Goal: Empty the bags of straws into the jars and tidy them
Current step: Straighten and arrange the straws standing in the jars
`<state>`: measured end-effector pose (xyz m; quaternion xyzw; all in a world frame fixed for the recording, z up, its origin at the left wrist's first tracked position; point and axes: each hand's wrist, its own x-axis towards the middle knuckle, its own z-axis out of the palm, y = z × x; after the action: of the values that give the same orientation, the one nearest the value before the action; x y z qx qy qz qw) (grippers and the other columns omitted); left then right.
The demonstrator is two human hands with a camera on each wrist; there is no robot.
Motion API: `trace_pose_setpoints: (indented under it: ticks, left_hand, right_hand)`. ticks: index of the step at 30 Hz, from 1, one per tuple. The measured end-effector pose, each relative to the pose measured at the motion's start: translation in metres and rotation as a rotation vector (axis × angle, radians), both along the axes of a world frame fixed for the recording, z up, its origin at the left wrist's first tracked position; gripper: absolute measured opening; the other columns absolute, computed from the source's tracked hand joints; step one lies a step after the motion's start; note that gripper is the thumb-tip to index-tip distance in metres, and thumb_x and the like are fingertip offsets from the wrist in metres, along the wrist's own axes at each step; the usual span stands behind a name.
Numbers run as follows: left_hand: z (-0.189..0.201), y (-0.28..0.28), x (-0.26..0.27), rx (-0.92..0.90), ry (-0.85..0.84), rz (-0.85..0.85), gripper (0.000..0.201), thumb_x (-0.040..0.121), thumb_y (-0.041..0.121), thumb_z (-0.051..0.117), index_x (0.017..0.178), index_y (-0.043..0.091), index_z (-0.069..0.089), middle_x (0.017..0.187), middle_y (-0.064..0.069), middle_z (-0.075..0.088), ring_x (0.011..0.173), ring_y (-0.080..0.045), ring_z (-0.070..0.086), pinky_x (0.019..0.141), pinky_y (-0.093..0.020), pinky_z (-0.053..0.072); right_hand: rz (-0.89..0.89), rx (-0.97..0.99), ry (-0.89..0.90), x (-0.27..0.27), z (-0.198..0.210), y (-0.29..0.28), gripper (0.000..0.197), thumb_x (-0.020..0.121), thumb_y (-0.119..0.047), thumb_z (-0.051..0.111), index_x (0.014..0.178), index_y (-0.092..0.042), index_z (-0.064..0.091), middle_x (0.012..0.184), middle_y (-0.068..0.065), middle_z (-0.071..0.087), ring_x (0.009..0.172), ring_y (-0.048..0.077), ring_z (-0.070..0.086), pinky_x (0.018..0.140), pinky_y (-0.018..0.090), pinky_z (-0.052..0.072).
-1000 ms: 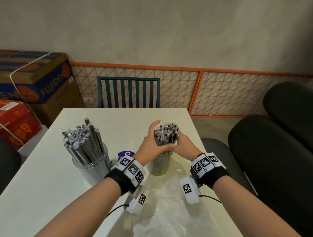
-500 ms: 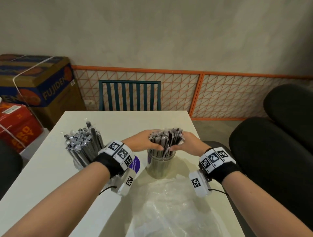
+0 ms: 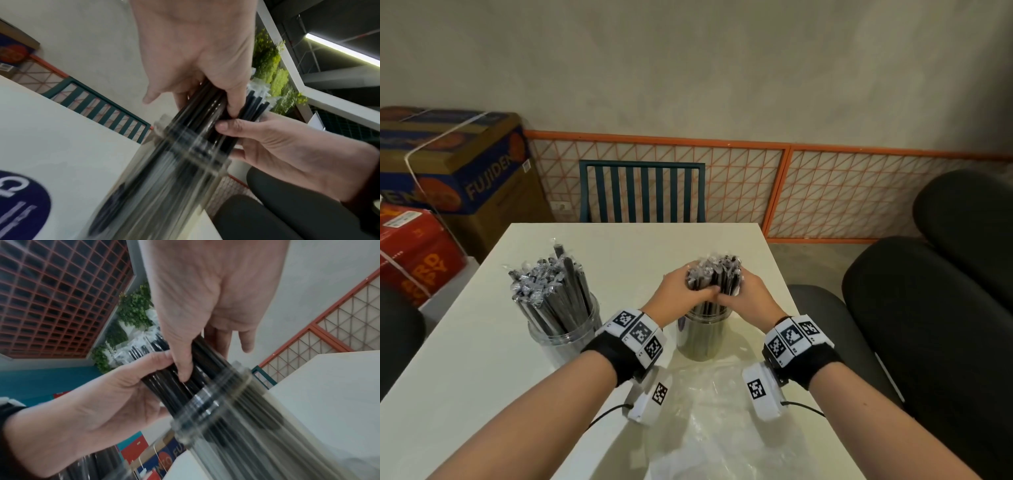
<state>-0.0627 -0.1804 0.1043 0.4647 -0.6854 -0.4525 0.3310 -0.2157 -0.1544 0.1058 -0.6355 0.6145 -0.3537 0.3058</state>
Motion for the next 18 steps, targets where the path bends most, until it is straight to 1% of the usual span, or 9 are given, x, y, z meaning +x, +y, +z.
trace_pose_setpoints:
  ticks: [2, 3, 5, 7, 10, 12, 14, 17, 18]
  left_hand:
    - [0.012, -0.008, 0.003, -0.026, 0.004, -0.013, 0.034, 0.084, 0.018, 0.067, 0.117, 0.013, 0.062, 0.107, -0.002, 0.068, 0.104, -0.016, 0.063, 0.093, -0.029, 0.049]
    - [0.018, -0.013, 0.006, -0.027, 0.008, -0.054, 0.032, 0.085, 0.018, 0.066, 0.116, 0.012, 0.063, 0.106, -0.001, 0.068, 0.1, -0.011, 0.063, 0.089, -0.023, 0.05]
    - [0.03, -0.02, 0.013, -0.012, 0.01, -0.154, 0.028, 0.085, 0.017, 0.066, 0.113, 0.017, 0.064, 0.103, 0.007, 0.069, 0.091, 0.005, 0.063, 0.079, -0.009, 0.048]
    - [0.04, -0.024, 0.016, 0.003, -0.004, -0.236, 0.027, 0.085, 0.016, 0.066, 0.11, 0.026, 0.062, 0.099, 0.018, 0.067, 0.085, 0.015, 0.062, 0.075, -0.002, 0.046]
    - [0.048, -0.028, 0.017, 0.007, 0.006, -0.254, 0.029, 0.084, 0.017, 0.067, 0.11, 0.03, 0.061, 0.099, 0.02, 0.066, 0.086, 0.016, 0.062, 0.075, -0.002, 0.046]
    - [0.053, -0.03, 0.016, 0.01, 0.054, -0.23, 0.033, 0.084, 0.019, 0.067, 0.116, 0.028, 0.061, 0.103, 0.018, 0.067, 0.092, 0.013, 0.062, 0.079, -0.005, 0.047]
    - [0.051, -0.03, 0.015, 0.021, 0.057, -0.235, 0.036, 0.083, 0.019, 0.068, 0.118, 0.024, 0.061, 0.108, 0.013, 0.068, 0.098, 0.007, 0.062, 0.084, -0.009, 0.047]
    - [0.035, -0.024, 0.014, 0.063, -0.031, -0.295, 0.042, 0.077, 0.019, 0.074, 0.116, 0.027, 0.059, 0.106, 0.013, 0.066, 0.099, 0.003, 0.061, 0.088, -0.016, 0.048]
    - [0.03, -0.022, 0.013, 0.071, -0.062, -0.31, 0.047, 0.075, 0.019, 0.077, 0.116, 0.028, 0.056, 0.105, 0.016, 0.065, 0.099, 0.004, 0.059, 0.086, -0.014, 0.048]
  right_hand:
    - [-0.017, -0.026, -0.048, -0.002, 0.008, -0.004, 0.051, 0.077, -0.014, 0.074, 0.124, -0.01, 0.054, 0.12, 0.006, 0.064, 0.111, 0.017, 0.058, 0.09, 0.025, 0.043]
    - [-0.013, -0.023, -0.079, -0.004, 0.012, -0.007, 0.051, 0.077, -0.012, 0.074, 0.124, -0.01, 0.054, 0.119, 0.005, 0.064, 0.111, 0.017, 0.058, 0.09, 0.025, 0.044]
    - [0.032, 0.008, -0.098, -0.009, 0.021, -0.009, 0.052, 0.077, -0.009, 0.073, 0.125, -0.011, 0.053, 0.118, 0.003, 0.064, 0.109, 0.014, 0.058, 0.09, 0.023, 0.043]
    - [0.086, 0.042, -0.058, -0.011, 0.025, -0.01, 0.052, 0.077, -0.008, 0.074, 0.124, -0.012, 0.052, 0.116, 0.001, 0.064, 0.107, 0.012, 0.057, 0.09, 0.023, 0.042]
    - [0.097, 0.047, -0.083, -0.014, 0.033, -0.013, 0.05, 0.076, -0.007, 0.074, 0.122, -0.014, 0.055, 0.115, 0.001, 0.065, 0.107, 0.013, 0.059, 0.095, 0.028, 0.045]
    - [0.1, 0.027, -0.113, -0.016, 0.038, -0.016, 0.05, 0.077, -0.008, 0.073, 0.123, -0.014, 0.055, 0.116, 0.001, 0.065, 0.109, 0.014, 0.06, 0.097, 0.029, 0.045]
    - [0.106, 0.022, -0.087, -0.015, 0.035, -0.016, 0.052, 0.076, -0.009, 0.074, 0.124, -0.015, 0.054, 0.118, 0.002, 0.065, 0.111, 0.015, 0.059, 0.099, 0.033, 0.045]
    - [0.133, 0.055, -0.029, -0.013, 0.017, -0.009, 0.064, 0.072, -0.013, 0.078, 0.128, -0.018, 0.048, 0.124, 0.001, 0.061, 0.116, 0.015, 0.056, 0.102, 0.037, 0.044]
    - [0.137, 0.067, -0.03, -0.012, 0.012, -0.006, 0.069, 0.071, -0.016, 0.079, 0.131, -0.019, 0.045, 0.126, 0.0, 0.059, 0.118, 0.015, 0.054, 0.103, 0.036, 0.043]
